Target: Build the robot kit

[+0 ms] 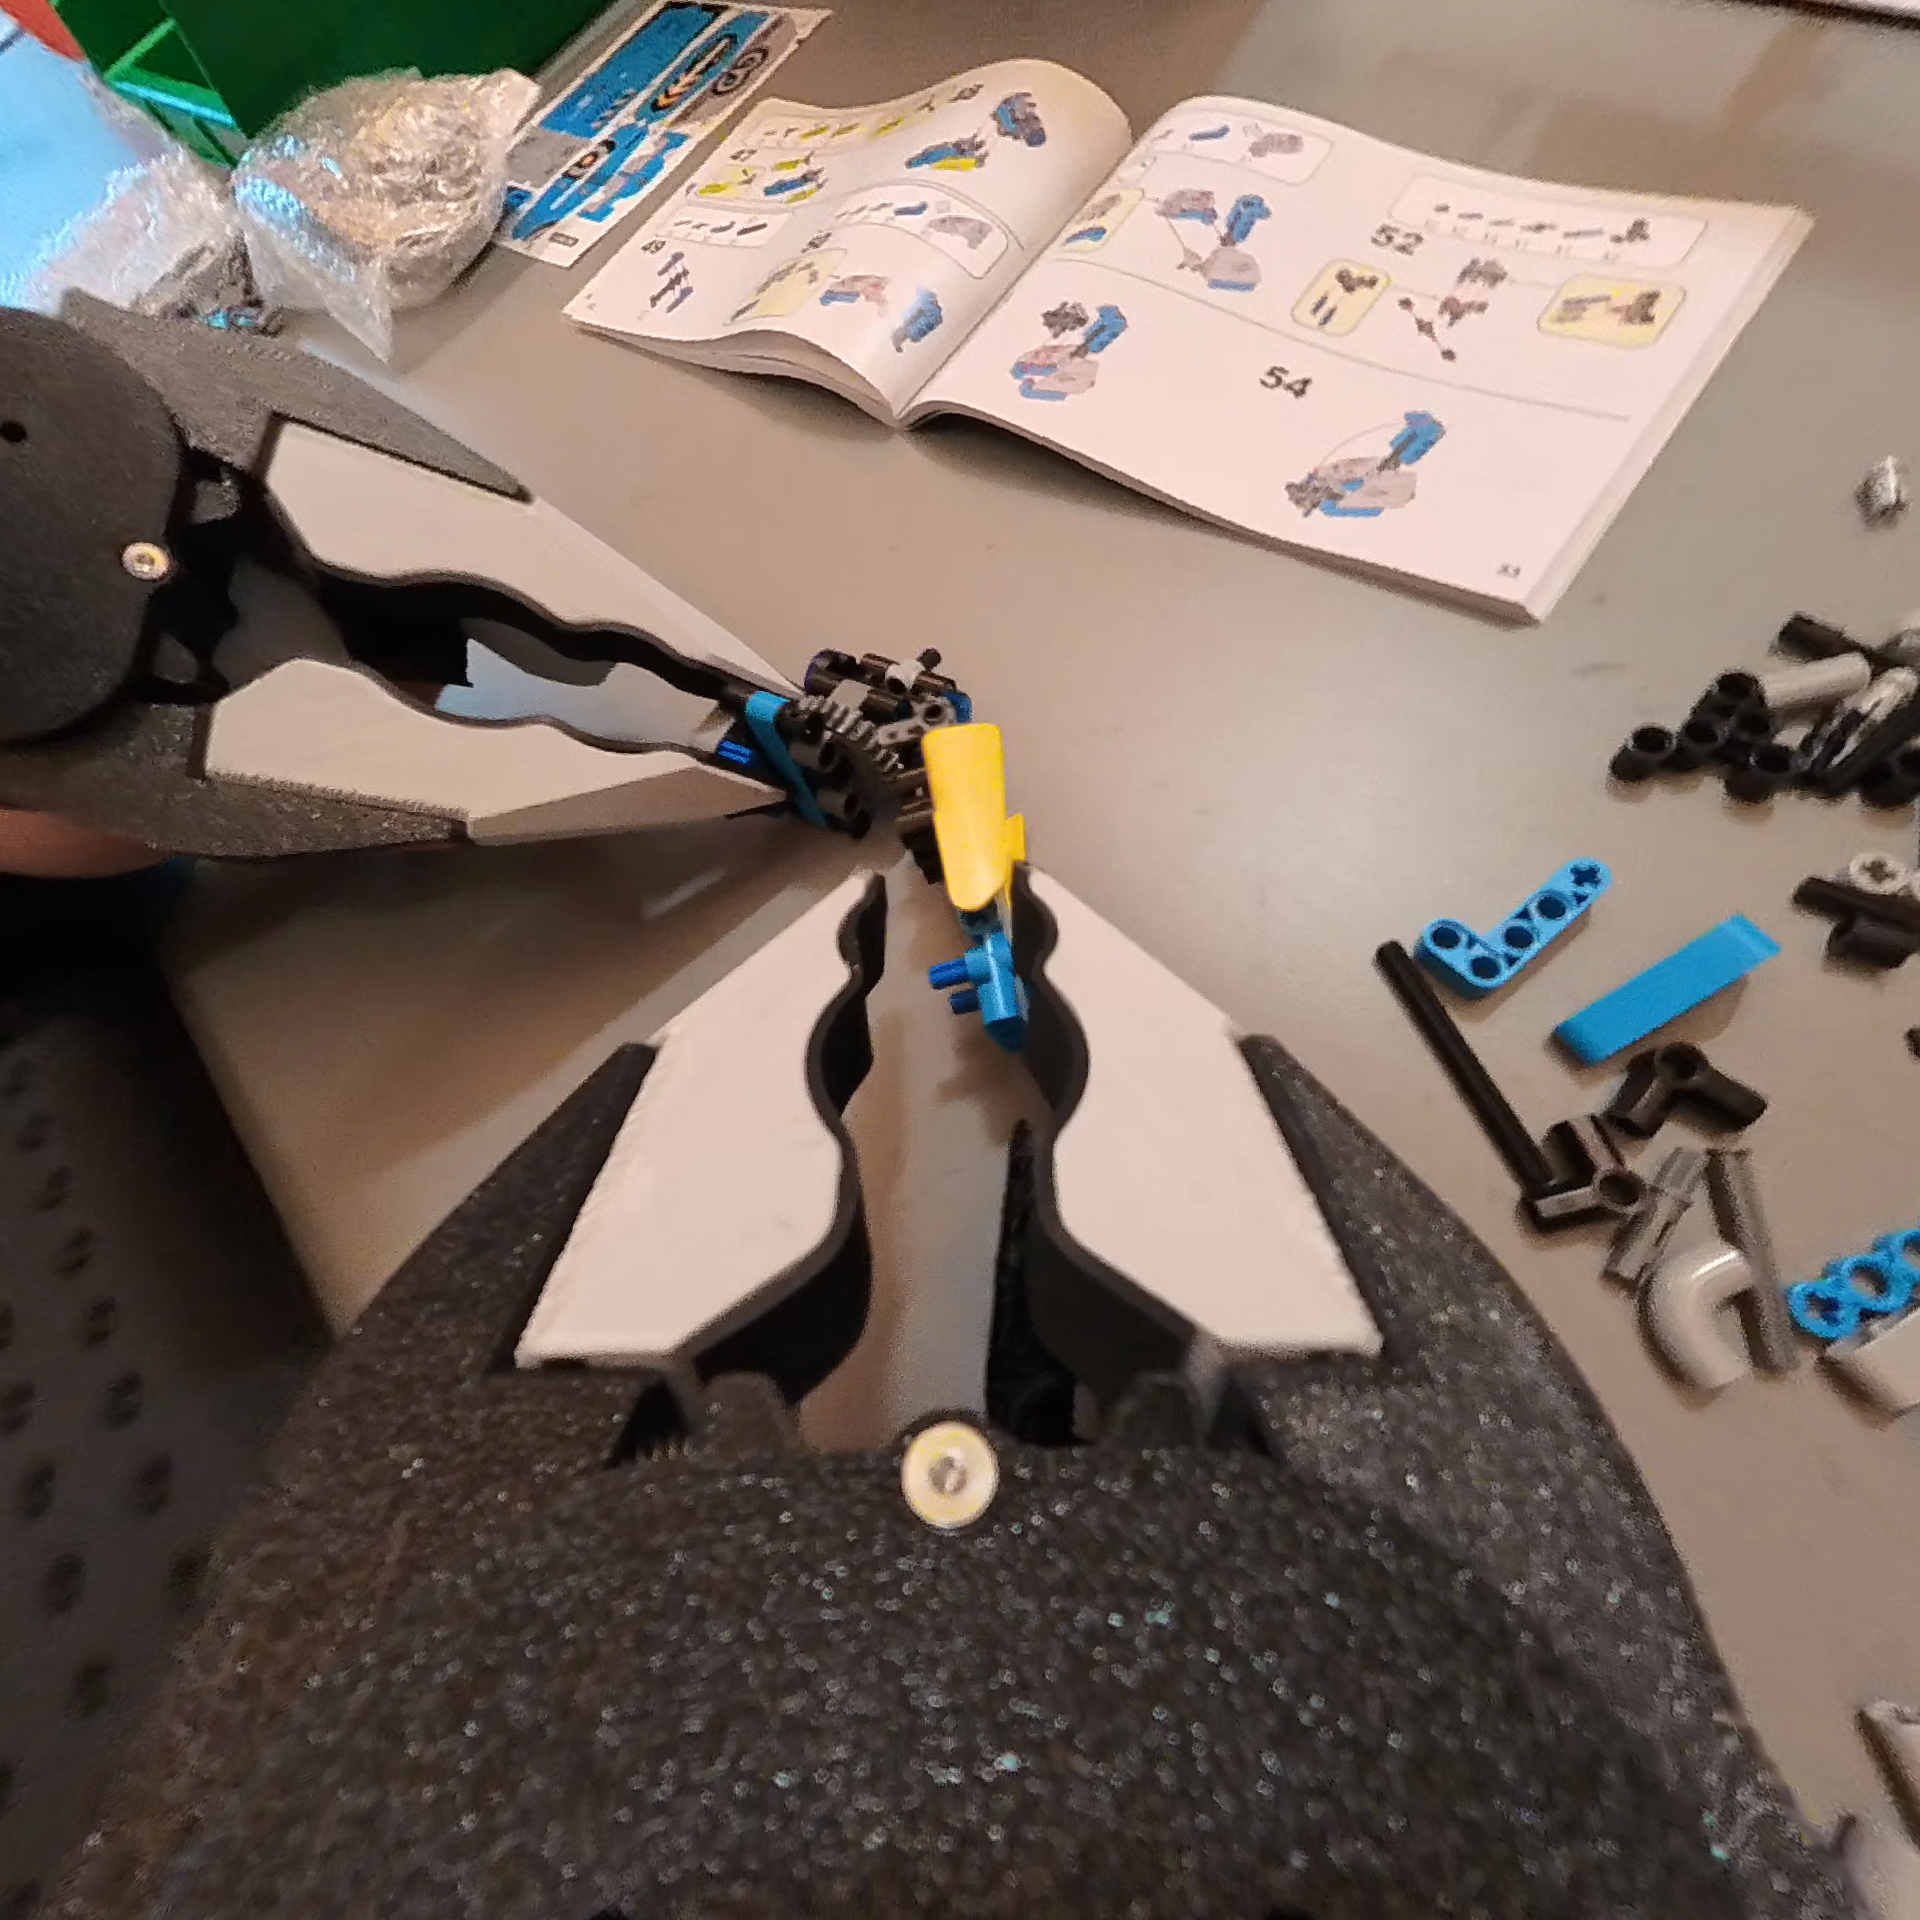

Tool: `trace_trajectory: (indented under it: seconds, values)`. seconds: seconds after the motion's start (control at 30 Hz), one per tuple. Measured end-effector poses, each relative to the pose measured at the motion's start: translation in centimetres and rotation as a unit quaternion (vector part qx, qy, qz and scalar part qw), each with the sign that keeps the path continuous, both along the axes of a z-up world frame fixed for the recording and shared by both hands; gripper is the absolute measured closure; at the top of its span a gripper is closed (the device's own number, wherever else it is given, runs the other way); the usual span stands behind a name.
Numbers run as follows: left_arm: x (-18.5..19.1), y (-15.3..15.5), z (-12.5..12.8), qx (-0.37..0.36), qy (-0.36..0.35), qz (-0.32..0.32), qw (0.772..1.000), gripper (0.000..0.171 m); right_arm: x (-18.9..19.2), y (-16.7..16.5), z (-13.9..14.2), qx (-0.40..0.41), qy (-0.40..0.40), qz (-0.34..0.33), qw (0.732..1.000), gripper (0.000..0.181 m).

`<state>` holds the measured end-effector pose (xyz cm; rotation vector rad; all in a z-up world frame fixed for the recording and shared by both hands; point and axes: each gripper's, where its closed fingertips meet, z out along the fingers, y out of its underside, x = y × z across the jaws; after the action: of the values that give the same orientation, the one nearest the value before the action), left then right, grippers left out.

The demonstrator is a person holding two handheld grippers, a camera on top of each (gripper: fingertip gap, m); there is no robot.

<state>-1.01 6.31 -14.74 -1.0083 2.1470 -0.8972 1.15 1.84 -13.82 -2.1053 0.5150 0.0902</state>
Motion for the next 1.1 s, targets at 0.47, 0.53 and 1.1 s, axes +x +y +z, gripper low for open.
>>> trace_trajectory:
  seconds: [0.47,0.53,1.1]
  values:
    - [0.3,0.0,0.0,0.0,-0.001,-0.002,1.0,0.155,-0.9,0.8,-0.3,-0.02,0.022,0.05,0.998,0.134]
    - [0.4,0.0,0.0,-0.001,-0.001,0.0,1.0,0.155,-1.2,1.6,0.2,-0.002,0.039,0.065,0.997,0.131]
    - [0.7,-0.2,0.0,0.007,-0.006,0.006,1.0,0.155,-1.6,1.3,-1.4,-0.056,-0.02,0.04,0.997,0.159]
